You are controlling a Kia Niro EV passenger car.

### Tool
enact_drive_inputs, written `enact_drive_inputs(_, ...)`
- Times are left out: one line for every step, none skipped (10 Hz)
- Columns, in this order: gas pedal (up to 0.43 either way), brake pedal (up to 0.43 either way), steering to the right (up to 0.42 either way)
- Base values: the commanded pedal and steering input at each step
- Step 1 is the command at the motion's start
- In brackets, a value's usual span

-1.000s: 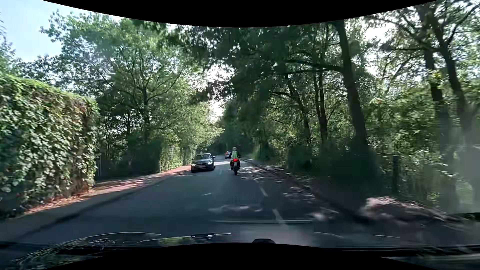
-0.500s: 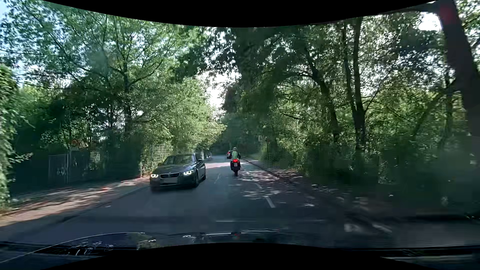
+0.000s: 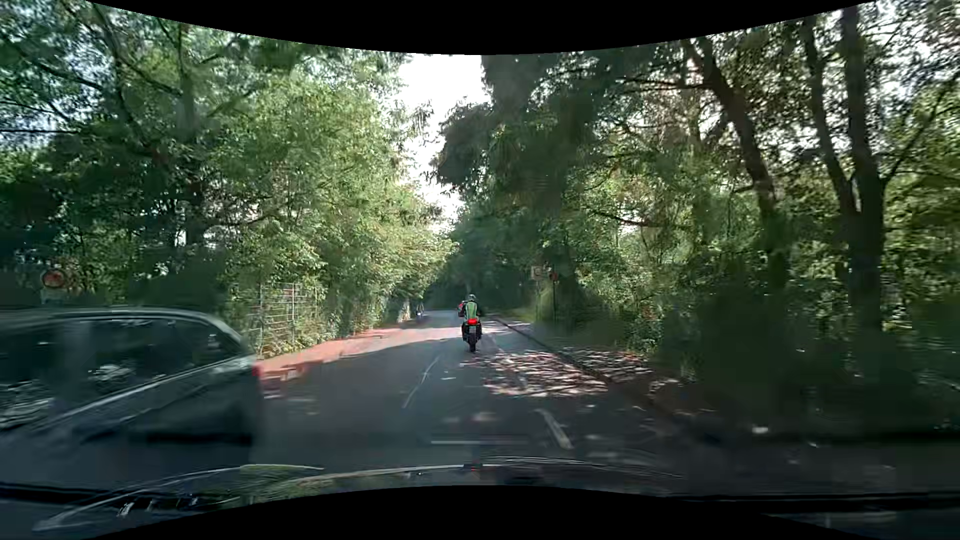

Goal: Follow the waypoints while adhering to traffic rules and regulations

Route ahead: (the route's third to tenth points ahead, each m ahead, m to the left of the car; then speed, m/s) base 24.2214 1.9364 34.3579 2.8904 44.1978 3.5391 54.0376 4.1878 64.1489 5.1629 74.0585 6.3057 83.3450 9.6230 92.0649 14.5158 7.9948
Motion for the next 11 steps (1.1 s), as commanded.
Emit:
enact_drive_inputs(0.059, 0.0, -0.026)
enact_drive_inputs(0.059, 0.0, -0.024)
enact_drive_inputs(0.059, 0.0, -0.023)
enact_drive_inputs(0.059, 0.0, -0.023)
enact_drive_inputs(0.059, 0.0, -0.022)
enact_drive_inputs(0.059, 0.0, -0.02)
enact_drive_inputs(0.059, 0.0, -0.02)
enact_drive_inputs(0.067, 0.0, -0.019)
enact_drive_inputs(0.079, 0.0, -0.016)
enact_drive_inputs(0.079, 0.0, -0.016)
enact_drive_inputs(0.079, 0.0, -0.016)
